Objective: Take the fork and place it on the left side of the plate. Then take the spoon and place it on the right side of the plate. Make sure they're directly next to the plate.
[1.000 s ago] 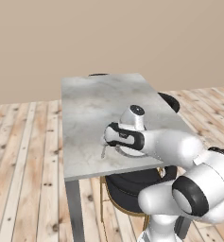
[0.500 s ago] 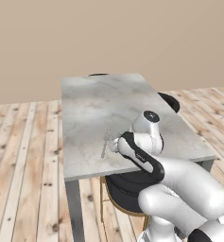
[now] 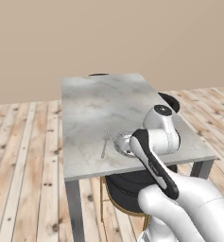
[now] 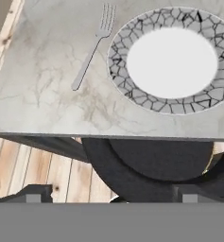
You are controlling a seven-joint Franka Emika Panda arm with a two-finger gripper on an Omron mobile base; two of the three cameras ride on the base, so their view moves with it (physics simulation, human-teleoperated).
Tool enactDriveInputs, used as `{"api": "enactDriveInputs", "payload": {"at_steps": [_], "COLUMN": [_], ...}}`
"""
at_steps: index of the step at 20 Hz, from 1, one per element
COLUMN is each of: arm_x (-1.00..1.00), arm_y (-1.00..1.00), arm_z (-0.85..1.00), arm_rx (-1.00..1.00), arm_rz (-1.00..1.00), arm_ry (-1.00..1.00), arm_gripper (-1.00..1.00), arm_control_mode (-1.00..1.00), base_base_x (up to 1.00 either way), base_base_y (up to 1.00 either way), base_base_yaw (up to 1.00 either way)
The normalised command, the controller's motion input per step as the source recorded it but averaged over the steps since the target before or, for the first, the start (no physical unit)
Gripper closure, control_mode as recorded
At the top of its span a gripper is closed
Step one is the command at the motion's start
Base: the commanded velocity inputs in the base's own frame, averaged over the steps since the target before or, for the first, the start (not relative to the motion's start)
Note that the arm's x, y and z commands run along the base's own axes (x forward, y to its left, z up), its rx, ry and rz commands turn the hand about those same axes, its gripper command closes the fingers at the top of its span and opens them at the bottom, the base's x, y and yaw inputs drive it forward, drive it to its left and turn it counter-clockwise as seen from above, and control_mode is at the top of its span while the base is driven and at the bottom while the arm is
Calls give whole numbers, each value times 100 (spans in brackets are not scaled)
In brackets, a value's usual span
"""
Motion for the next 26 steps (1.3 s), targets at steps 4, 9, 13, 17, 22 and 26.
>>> {"api": "enactDriveInputs", "payload": {"at_steps": [4, 9, 13, 17, 22, 26], "arm_x": [-70, -58, -50, -44, -20, 0], "arm_y": [-39, -33, -24, -11, -2, 0], "arm_z": [6, 10, 19, 17, 2, 0], "arm_rx": [0, 0, 0, 0, 0, 0], "arm_rz": [-12, -8, 0, 0, 1, 0], "arm_ry": [-19, -16, -10, -8, -5, 0], "arm_gripper": [-100, -100, -100, -100, -100, -100], "arm_control_mode": [-100, -100, -100, -100, -100, -100], "base_base_x": [0, 0, 0, 0, 0, 0], "base_base_y": [0, 0, 0, 0, 0, 0], "base_base_yaw": [0, 0, 0, 0, 0, 0]}}
